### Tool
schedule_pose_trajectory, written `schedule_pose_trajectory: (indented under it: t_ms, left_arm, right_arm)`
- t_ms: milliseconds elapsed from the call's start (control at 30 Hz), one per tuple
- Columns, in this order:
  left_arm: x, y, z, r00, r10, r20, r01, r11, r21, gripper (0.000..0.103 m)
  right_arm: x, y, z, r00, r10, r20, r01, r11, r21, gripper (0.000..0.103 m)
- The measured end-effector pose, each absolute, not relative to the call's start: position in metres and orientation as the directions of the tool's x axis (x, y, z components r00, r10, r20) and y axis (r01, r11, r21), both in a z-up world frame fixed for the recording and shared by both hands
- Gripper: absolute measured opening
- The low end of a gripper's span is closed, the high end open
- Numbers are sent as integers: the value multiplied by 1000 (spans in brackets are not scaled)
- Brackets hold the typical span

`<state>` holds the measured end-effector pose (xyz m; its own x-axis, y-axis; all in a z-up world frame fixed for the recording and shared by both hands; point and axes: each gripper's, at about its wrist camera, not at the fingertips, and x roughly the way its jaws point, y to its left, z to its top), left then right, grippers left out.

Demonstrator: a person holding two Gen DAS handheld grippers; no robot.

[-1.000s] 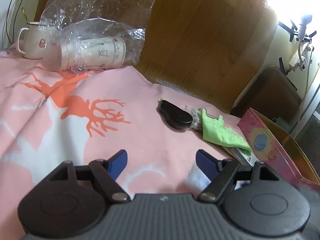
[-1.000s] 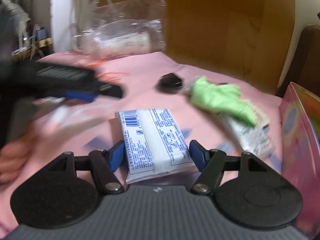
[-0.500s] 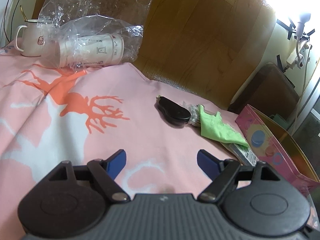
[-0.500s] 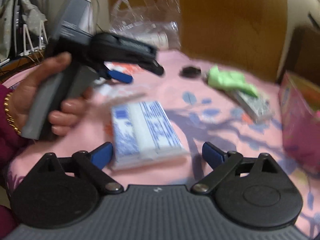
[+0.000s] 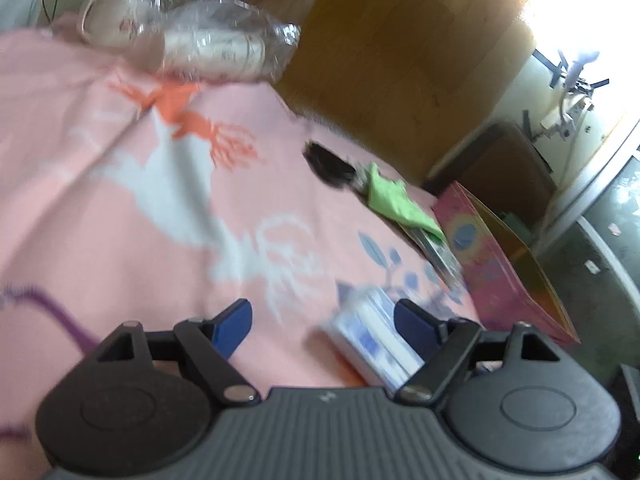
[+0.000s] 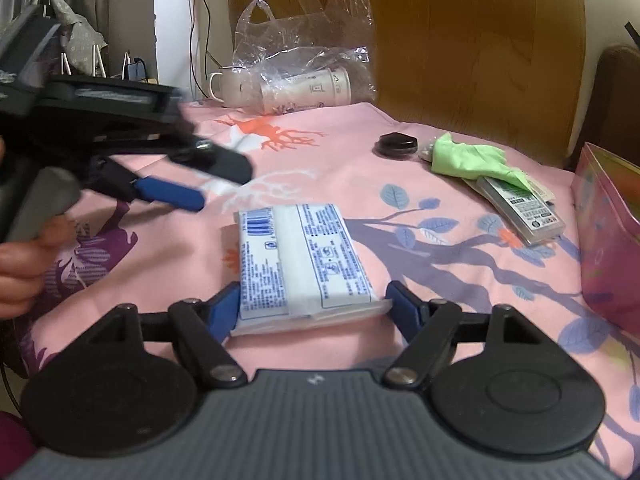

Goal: Organize soft objects
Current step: 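Carry the white packet into the tin box and open the right tool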

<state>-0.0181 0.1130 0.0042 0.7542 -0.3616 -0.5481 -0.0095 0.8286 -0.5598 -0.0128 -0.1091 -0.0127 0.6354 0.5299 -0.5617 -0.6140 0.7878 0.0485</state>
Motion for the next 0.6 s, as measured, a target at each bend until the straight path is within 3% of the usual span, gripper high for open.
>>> schedule_pose_trajectory:
  t_ms: [200, 300, 367, 467, 600]
  left_arm:
    - [-16, 83, 5, 673, -480, -563, 83, 805, -588, 64]
    - [-7, 65, -2, 656, -486, -577, 92, 811, -578, 51]
    - [-4, 54, -1, 648, -473, -596, 101, 830, -549, 35]
    - [2, 43, 2, 627, -506, -592, 116, 812, -572, 32]
    - [12, 20, 23, 626, -536, -566, 193, 810, -553, 32]
  right_arm:
    - [-13, -108, -12, 637, 535, -555, -605, 793, 70, 78]
    - [-14, -111, -11, 638, 543, -545, -591, 800, 106, 77]
    - [-15, -116, -11, 647, 542, -537, -571, 810, 130, 76]
    - [-18, -126, -9, 665, 542, -513, -547, 822, 160, 72]
    - [-28, -143, 1, 759, 483, -436, -497, 863, 92, 72]
